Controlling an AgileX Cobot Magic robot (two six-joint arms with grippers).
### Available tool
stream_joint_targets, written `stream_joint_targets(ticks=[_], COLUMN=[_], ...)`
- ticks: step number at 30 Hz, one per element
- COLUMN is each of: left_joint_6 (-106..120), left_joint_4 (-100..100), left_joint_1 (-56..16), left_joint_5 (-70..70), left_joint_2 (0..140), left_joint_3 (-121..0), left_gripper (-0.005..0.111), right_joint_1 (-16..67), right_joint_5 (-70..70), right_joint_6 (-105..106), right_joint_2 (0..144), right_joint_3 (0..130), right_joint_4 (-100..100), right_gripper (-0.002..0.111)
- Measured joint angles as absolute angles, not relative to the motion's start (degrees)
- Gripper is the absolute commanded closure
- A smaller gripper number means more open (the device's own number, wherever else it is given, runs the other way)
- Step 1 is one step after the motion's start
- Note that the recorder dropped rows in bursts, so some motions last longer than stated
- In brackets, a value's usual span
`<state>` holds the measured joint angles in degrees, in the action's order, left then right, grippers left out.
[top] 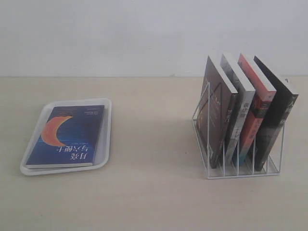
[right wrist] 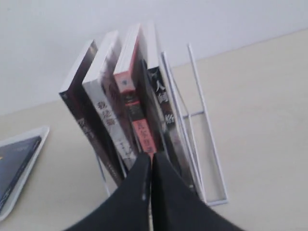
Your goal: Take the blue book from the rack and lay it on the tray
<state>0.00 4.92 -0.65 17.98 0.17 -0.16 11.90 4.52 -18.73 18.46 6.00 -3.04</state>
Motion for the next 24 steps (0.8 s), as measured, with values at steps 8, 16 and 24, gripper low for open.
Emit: stream_joint_targets(ticks=[8,16,24], left_joint_6=[0.0,0.0,0.0], left_joint_4=[4.9,4.9,4.9], left_joint_1=[-0.7,-0.7,-0.7], left_joint_5=[18.0,18.0,18.0], left_joint_2=[0.2,0.2,0.2], left_joint_3=[-0.2,-0.2,-0.2], left_gripper=[0.102,0.102,0.102], right_joint_1=[5.7,3.9,3.9], right_joint_5=[1.6,2.3,5.8], right_joint_6=[-20.5,-21.9,-21.7], right_joint_2=[7.2,0.4,0.3], right_joint_3=[1.8,0.4,0.3], right_joint_4=[-3.7,-4.9,-4.9], right_gripper=[0.108,0.108,0.108])
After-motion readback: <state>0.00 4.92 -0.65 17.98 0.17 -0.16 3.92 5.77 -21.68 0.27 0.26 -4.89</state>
